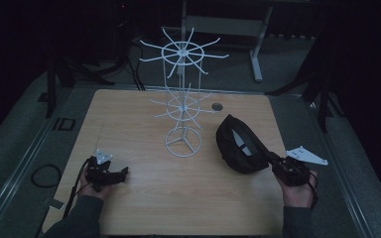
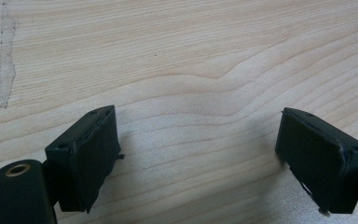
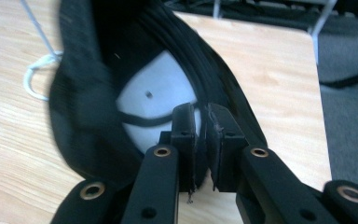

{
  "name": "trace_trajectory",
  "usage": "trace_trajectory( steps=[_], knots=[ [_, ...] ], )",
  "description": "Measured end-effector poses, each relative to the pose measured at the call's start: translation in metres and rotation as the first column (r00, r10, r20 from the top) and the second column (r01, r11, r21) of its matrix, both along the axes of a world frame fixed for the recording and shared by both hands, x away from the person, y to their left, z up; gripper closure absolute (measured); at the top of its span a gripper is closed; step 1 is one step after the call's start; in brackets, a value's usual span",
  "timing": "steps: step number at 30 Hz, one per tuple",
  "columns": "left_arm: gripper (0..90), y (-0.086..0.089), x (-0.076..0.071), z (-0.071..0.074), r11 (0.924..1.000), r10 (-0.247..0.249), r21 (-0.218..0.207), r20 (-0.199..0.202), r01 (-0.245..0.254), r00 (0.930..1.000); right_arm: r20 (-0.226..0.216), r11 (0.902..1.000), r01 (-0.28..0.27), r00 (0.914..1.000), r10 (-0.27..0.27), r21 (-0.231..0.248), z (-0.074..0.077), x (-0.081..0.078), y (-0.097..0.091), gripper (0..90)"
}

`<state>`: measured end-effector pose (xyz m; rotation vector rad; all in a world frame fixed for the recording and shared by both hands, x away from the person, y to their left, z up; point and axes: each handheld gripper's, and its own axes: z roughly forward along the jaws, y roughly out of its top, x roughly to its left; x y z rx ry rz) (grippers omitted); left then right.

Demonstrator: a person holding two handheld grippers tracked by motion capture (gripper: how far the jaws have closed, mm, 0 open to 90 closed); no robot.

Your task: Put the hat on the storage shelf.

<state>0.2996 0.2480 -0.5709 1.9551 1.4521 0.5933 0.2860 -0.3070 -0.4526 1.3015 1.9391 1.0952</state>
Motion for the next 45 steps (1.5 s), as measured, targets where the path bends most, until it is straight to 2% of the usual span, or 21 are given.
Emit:
trace_trajectory(
  steps=[6, 10, 14, 17, 18, 21, 25, 28, 29, 33, 36, 38, 40, 42, 45],
  knots=[
    [13.6, 0.000, 0.000, 0.000, 1.0000, 0.000, 0.000, 0.000, 0.000, 1.0000, 0.053, 0.9994, -0.035, 0.9980, 0.035, 0.004, 0.023, 0.001, 0.013, 76.0],
    [13.6, 0.000, 0.000, 0.000, 1.0000, 0.000, 0.000, 0.000, 0.000, 1.0000, 0.092, 0.9967, -0.081, 0.9926, 0.080, 0.006, 0.038, -0.002, 0.024, 66.0],
    [13.6, 0.000, 0.000, 0.000, 1.0000, 0.000, 0.000, 0.000, 0.000, 1.0000, 0.111, 0.9936, -0.103, 0.9879, 0.108, -0.045, 0.046, -0.005, 0.038, 54.6],
    [13.6, 0.000, 0.000, 0.000, 1.0000, 0.000, -0.001, 0.000, 0.000, 1.0000, 0.100, 0.9883, -0.112, 0.9873, 0.123, -0.103, 0.045, -0.005, 0.051, 47.2],
    [13.6, 0.000, 0.000, 0.000, 1.0000, 0.000, 0.000, 0.000, 0.000, 1.0000, 0.097, 0.9844, -0.104, 0.9882, 0.118, -0.142, 0.043, -0.005, 0.057, 45.1],
    [13.6, 0.000, 0.000, 0.000, 1.0000, 0.000, 0.000, 0.000, 0.000, 1.0000, 0.084, 0.9746, -0.086, 0.9909, 0.105, -0.207, 0.037, -0.003, 0.066, 42.8],
    [13.6, 0.000, 0.000, 0.000, 1.0000, 0.000, 0.000, 0.000, 0.000, 1.0000, 0.083, 0.9501, -0.040, 0.9942, 0.069, -0.309, 0.031, 0.001, 0.078, 43.3],
    [13.6, 0.000, 0.000, 0.000, 1.0000, 0.000, 0.000, 0.000, 0.000, 1.0000, 0.080, 0.9329, -0.033, 0.9946, 0.066, -0.359, 0.030, 0.004, 0.084, 46.2],
    [13.6, 0.000, 0.000, 0.000, 1.0000, 0.000, 0.000, 0.000, 0.000, 1.0000, 0.083, 0.9211, -0.024, 0.9947, 0.061, -0.389, 0.029, 0.005, 0.087, 46.4],
    [13.6, 0.000, 0.000, 0.000, 1.0000, 0.000, 0.000, 0.000, 0.000, 1.0000, 0.099, 0.8933, -0.006, 0.9935, 0.056, -0.449, 0.026, 0.006, 0.094, 52.4],
    [13.6, 0.000, 0.000, 0.000, 1.0000, 0.000, 0.000, 0.000, 0.000, 1.0000, 0.103, 0.8843, -0.002, 0.9930, 0.056, -0.467, 0.025, 0.006, 0.095, 62.4],
    [13.6, 0.000, 0.000, 0.000, 1.0000, 0.000, 0.000, 0.000, 0.000, 1.0000, 0.100, 0.8836, -0.006, 0.9931, 0.060, -0.468, 0.025, 0.006, 0.094, 69.4],
    [13.6, 0.000, 0.000, 0.000, 1.0000, 0.000, 0.000, 0.000, 0.000, 1.0000, 0.095, 0.8830, -0.003, 0.9940, 0.054, -0.469, 0.025, 0.007, 0.094, 69.9],
    [13.6, 0.000, 0.000, 0.000, 1.0000, 0.000, 0.000, 0.000, 0.000, 1.0000, 0.095, 0.8892, 0.004, 0.9945, 0.044, -0.458, 0.026, 0.007, 0.092, 70.2],
    [13.6, 0.000, 0.000, 0.000, 1.0000, -0.001, 0.000, 0.000, 0.001, 1.0000, 0.091, 0.9078, 0.010, 0.9953, 0.031, -0.419, 0.026, 0.008, 0.087, 70.4]
  ],
)
